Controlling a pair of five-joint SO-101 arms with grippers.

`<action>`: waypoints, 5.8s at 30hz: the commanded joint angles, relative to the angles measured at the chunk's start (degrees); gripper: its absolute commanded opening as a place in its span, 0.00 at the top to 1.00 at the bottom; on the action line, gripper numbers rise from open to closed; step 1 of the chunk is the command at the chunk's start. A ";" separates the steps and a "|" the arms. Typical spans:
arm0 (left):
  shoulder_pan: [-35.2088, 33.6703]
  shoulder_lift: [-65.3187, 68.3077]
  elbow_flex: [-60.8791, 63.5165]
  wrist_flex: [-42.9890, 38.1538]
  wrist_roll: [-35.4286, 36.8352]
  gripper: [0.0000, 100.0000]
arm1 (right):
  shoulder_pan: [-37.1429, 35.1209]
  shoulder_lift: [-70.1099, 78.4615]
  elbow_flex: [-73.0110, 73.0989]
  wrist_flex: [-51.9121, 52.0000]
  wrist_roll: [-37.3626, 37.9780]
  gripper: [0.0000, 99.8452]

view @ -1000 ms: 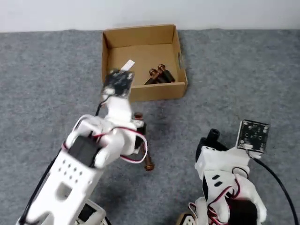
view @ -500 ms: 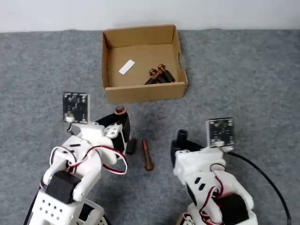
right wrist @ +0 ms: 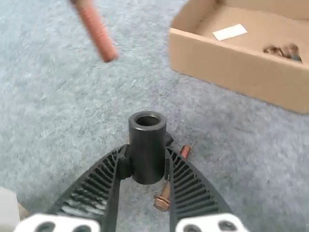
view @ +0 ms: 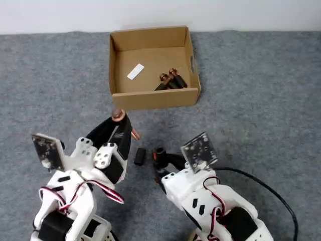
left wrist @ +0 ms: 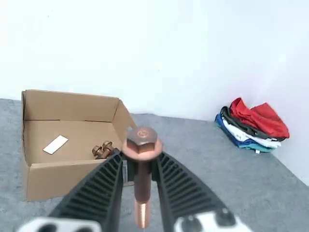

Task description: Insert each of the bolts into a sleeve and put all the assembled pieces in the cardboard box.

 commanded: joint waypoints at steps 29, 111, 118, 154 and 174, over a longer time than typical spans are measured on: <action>8.53 -2.81 -2.51 5.80 2.29 0.99 | 0.13 -0.40 -0.97 -4.97 11.78 0.99; -18.20 -2.99 14.73 17.58 -18.99 1.00 | 11.91 33.98 -28.31 -3.30 -10.64 0.99; -18.64 -2.99 24.92 13.01 -18.90 1.00 | 18.95 62.55 -49.41 -12.97 -7.56 0.99; -22.24 -2.64 33.01 2.64 -18.73 0.99 | 25.45 118.29 -79.91 -19.21 0.35 0.87; -32.00 -2.99 33.01 1.93 -18.90 0.99 | 19.65 100.00 -80.26 1.45 0.26 0.99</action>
